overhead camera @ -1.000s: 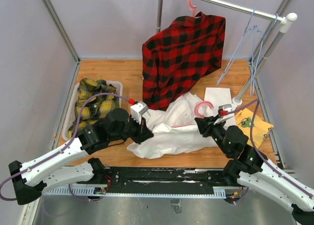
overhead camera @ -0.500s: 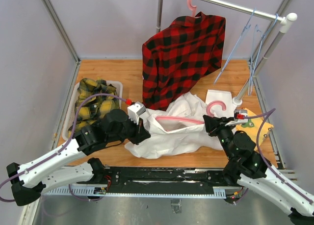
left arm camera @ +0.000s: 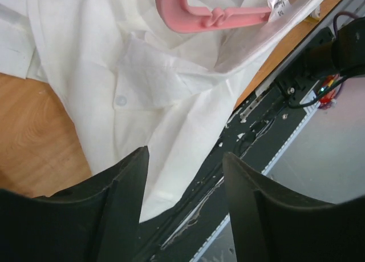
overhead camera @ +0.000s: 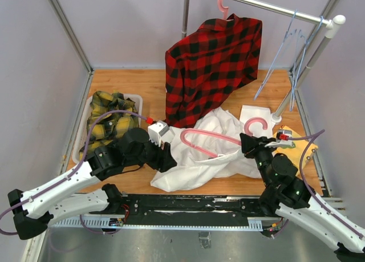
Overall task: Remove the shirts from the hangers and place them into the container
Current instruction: Remove the shirt from the hanger.
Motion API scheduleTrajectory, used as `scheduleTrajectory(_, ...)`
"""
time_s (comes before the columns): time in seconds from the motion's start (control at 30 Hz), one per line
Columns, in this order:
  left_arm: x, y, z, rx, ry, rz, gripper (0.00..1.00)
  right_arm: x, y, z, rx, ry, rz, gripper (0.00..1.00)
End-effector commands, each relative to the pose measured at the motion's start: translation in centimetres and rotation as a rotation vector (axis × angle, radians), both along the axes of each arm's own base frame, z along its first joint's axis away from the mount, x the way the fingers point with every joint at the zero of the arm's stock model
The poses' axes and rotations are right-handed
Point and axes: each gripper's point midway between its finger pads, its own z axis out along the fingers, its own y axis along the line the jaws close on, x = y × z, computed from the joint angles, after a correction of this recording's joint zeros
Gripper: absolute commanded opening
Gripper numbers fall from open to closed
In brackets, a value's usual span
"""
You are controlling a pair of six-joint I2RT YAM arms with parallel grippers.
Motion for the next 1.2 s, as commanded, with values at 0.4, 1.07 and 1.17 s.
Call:
scheduleTrajectory(0.4, 2.2, -1.4, 5.6, -0.2, -0.162, 0.06, 0.85, -1.3, 5.2, 2.7, -0.249, -0.105, 0.329, 0.01)
scheduleTrajectory(1.07, -3.5, -3.3, 1.6, -0.163, -0.011, -0.29, 0.56, -3.0, 6.2, 4.6, -0.222, -0.138, 0.44, 0.01)
scheduleTrajectory(1.17, -3.2, -3.2, 1.1, -0.138, -0.001, -0.275, 0.39, -3.6, 6.9, 5.1, -0.215, -0.151, 0.491, 0.03)
